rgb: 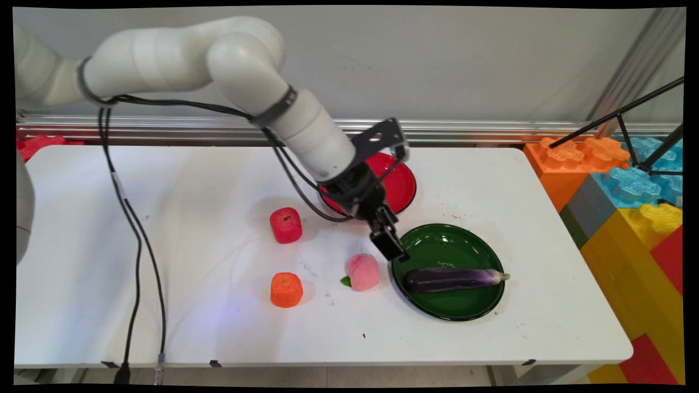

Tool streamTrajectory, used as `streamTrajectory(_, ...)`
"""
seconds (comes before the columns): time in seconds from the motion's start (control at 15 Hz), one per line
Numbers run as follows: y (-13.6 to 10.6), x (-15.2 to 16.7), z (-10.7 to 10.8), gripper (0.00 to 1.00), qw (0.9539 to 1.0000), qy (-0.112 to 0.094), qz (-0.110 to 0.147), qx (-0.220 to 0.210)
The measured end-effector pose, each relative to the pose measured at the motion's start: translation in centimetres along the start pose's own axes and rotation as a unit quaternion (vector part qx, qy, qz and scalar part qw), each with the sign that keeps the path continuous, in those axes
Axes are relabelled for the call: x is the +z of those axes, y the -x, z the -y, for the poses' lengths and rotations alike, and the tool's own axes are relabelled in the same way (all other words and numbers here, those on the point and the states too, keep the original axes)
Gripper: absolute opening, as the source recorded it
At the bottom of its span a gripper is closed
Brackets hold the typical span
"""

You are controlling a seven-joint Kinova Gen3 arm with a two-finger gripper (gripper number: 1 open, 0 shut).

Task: Pick up the eggplant from the green plate

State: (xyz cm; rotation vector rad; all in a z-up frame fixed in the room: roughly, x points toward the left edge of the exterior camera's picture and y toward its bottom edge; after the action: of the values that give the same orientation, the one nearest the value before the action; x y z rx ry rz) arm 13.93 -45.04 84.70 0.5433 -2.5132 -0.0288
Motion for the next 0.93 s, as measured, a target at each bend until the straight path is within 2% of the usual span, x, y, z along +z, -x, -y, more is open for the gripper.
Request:
streamTrajectory(0.47, -1.9, 3.8, 0.1, 1.0, 0.9991, -0.001, -0.005, 0.043)
streamTrajectory(0.93, -2.1, 7.3, -0.5, 1.0, 0.998, -0.001, -0.004, 0.063)
